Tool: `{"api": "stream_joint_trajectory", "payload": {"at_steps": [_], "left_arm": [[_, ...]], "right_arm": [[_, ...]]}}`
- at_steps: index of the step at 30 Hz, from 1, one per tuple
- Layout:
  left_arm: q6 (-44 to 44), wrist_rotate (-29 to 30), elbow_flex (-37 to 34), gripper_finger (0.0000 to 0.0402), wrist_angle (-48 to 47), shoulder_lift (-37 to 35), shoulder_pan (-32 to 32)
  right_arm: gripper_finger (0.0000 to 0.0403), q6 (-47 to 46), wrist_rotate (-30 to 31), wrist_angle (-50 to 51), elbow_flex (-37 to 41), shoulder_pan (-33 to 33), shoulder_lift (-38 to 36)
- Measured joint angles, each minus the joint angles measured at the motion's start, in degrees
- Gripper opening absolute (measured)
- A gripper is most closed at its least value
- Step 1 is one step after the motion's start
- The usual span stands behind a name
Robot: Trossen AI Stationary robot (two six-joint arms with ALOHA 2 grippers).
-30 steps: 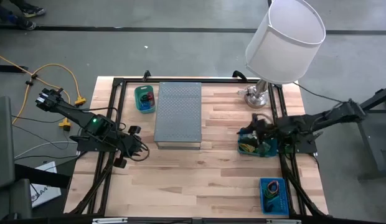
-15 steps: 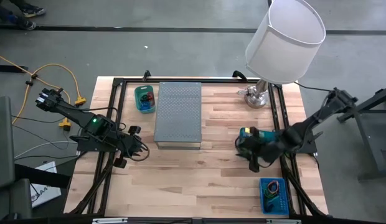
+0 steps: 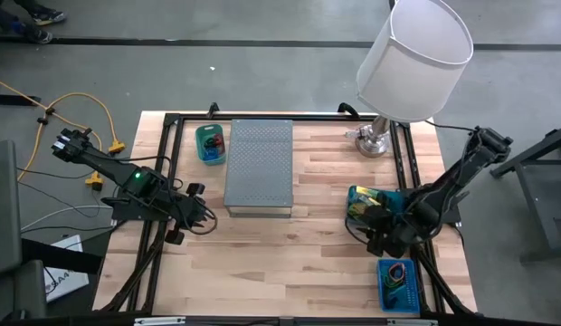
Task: Pick & Place Office Desk Supplies
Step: Put the blue bin with crayon boxes on the shelf
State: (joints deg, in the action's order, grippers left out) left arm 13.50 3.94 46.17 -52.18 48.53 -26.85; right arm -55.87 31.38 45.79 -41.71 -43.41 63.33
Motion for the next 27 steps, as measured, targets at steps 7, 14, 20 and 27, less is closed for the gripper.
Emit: {"api": "stream_joint_trajectory", "payload": {"at_steps": [7,14,20,27], "left_arm": [[0.0,0.0,0.0,0.0083,0.0,0.0,0.0],[0.0,0.0,0.0,0.0083,0.0,0.0,0.0],[0.0,0.0,0.0,0.0083,0.0,0.0,0.0],[0.0,0.0,0.0,0.0083,0.0,0.0,0.0]], "right_arm": [[0.0153,-5.6,0.1,0.4,3.7,-3.4,0.0],[0.0153,-15.6,0.3,-0.3,9.7,-7.4,0.0],[0.0153,-20.1,-1.1,-2.2,14.1,-10.0,0.0],[0.0153,-20.6,-2.3,-6.3,17.8,-10.4,-0.1]]}}
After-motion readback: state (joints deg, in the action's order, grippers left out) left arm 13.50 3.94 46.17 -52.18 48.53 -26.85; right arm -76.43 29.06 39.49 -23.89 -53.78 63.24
